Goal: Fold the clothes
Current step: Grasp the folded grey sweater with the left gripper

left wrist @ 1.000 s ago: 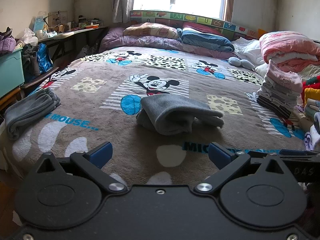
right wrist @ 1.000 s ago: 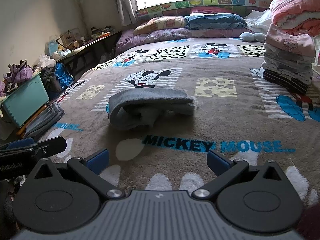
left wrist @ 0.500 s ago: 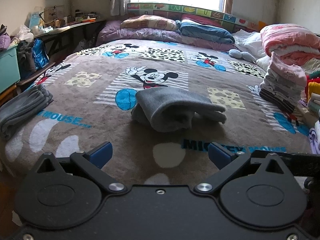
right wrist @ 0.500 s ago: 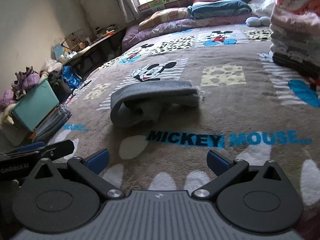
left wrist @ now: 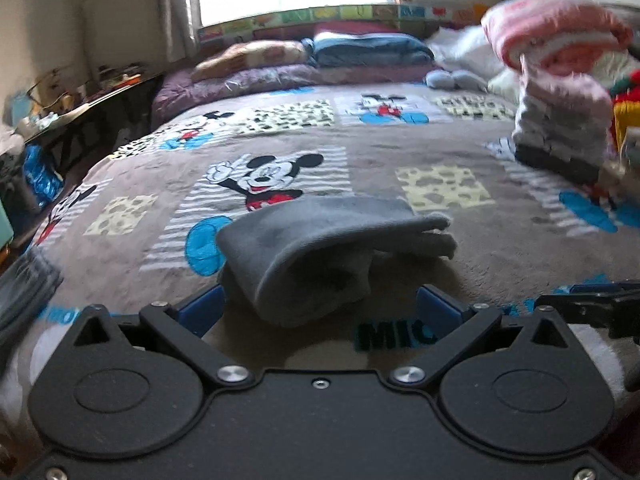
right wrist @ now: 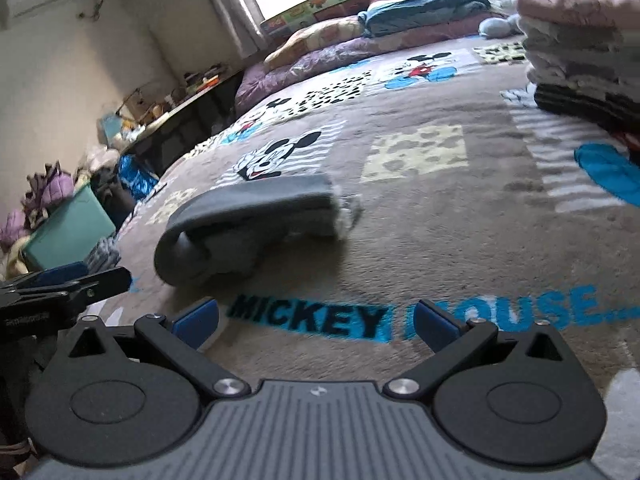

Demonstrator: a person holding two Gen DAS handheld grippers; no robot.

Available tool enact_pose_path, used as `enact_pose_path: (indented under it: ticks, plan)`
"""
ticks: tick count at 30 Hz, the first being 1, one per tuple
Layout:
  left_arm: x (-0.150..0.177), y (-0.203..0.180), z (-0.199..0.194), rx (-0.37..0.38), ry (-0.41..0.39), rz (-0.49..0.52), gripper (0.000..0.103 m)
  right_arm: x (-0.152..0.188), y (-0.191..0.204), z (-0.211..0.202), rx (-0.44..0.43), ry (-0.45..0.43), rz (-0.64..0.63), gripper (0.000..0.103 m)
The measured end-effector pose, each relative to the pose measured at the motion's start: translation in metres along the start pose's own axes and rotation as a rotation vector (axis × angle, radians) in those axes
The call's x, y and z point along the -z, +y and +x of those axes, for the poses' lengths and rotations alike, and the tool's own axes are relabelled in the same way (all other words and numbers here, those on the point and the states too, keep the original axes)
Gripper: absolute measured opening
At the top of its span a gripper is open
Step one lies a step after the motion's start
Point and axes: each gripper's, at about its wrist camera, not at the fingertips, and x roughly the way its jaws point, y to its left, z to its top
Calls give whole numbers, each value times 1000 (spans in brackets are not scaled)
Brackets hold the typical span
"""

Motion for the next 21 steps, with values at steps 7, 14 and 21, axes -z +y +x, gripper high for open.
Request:
enact_pose_path:
  ticks: [7, 14, 21]
  plan:
    - [-11, -40, 31, -51, -50, 258, 103, 12, -38, 23, -79, -14, 103, 103]
    - [-16, -70, 75, -67, -53, 483, 99, 11, -67, 35, -165, -3, 187, 103]
    - [-19, -92, 122, -81, 15, 633, 60, 10, -89, 40, -254, -7, 259, 103]
